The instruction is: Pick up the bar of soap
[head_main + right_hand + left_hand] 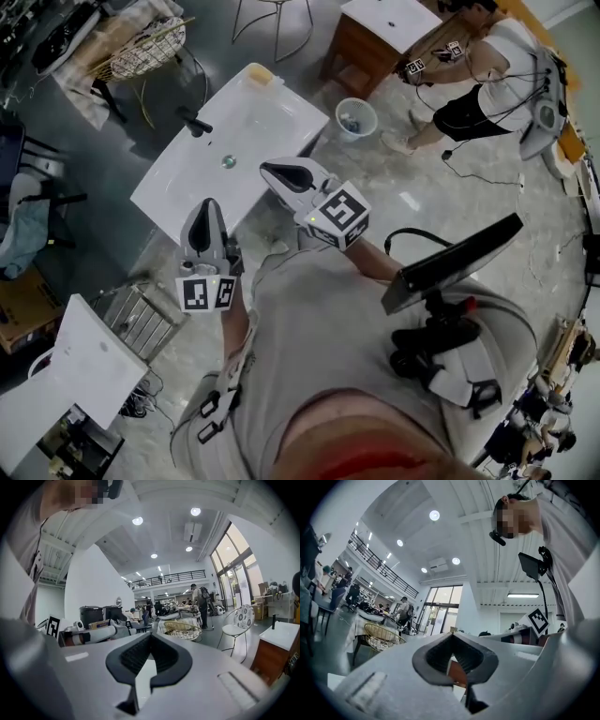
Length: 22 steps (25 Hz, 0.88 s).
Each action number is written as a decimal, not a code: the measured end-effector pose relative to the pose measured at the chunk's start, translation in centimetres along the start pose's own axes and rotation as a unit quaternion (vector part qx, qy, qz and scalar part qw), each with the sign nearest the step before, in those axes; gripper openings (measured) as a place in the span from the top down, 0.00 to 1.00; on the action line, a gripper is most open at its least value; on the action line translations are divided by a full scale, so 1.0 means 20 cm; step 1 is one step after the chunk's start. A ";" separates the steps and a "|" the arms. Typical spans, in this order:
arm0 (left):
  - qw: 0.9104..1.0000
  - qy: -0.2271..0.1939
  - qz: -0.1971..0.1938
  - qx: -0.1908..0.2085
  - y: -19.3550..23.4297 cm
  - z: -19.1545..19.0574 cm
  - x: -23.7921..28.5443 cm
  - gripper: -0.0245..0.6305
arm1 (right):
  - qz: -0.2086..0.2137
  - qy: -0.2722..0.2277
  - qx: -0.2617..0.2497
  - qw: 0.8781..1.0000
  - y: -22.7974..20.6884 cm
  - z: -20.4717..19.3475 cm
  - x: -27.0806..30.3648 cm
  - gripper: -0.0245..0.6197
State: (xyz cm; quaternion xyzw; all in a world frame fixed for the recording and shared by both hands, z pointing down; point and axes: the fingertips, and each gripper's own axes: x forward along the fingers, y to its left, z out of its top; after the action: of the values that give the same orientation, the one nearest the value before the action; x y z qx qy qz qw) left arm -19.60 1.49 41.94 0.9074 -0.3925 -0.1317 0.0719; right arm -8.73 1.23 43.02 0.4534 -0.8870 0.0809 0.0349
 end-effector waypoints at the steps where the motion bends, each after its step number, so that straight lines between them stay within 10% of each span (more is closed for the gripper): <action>1: 1.000 0.000 0.006 0.003 0.02 0.00 0.01 0.96 | 0.005 0.001 0.002 1.000 -0.01 -0.01 0.03 0.96; 22: 0.974 -0.017 0.216 0.061 0.40 0.06 0.60 0.97 | 0.141 -0.035 -0.038 0.989 -0.65 0.19 0.65 0.96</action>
State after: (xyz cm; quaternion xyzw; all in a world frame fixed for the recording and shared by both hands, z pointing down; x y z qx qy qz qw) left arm -17.71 -12.72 40.43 0.8016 -0.5875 -0.1047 0.0366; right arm -5.75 -17.22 42.44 0.3246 -0.9451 0.0358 0.0094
